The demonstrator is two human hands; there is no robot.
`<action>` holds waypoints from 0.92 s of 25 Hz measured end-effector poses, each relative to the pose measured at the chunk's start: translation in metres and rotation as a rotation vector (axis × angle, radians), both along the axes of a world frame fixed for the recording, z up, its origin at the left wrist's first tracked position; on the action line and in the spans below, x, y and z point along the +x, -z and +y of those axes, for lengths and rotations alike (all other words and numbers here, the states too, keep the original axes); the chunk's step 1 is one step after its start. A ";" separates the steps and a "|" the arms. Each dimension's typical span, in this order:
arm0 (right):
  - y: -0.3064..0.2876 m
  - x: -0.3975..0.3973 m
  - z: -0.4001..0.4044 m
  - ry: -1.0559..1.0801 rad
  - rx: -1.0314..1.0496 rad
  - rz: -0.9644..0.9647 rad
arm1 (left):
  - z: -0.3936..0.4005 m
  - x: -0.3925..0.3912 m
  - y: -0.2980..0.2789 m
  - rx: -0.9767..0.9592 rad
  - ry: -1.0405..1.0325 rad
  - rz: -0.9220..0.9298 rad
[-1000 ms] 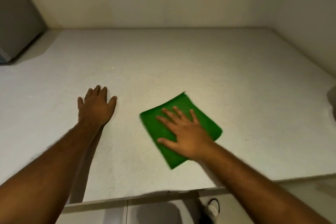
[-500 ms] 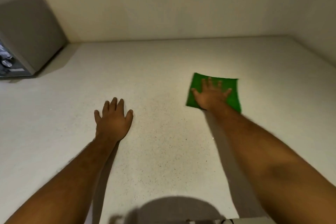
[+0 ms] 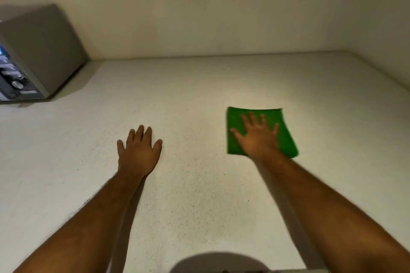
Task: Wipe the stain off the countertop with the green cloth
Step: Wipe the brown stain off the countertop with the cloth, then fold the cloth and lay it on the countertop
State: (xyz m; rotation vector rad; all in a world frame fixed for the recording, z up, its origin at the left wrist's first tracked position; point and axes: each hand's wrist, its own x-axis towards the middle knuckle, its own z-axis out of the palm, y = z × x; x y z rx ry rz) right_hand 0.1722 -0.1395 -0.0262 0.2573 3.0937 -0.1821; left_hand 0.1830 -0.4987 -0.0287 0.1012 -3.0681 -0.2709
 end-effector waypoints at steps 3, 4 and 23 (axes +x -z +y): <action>-0.005 0.000 0.080 0.208 -0.009 -0.052 | 0.015 0.000 -0.013 0.026 -0.059 -0.146; -0.006 -0.002 0.089 0.254 -0.021 -0.063 | 0.025 0.000 -0.017 0.036 -0.071 -0.182; -0.018 -0.005 0.076 -0.018 -0.161 0.176 | 0.226 -0.046 -0.031 0.161 0.097 -0.028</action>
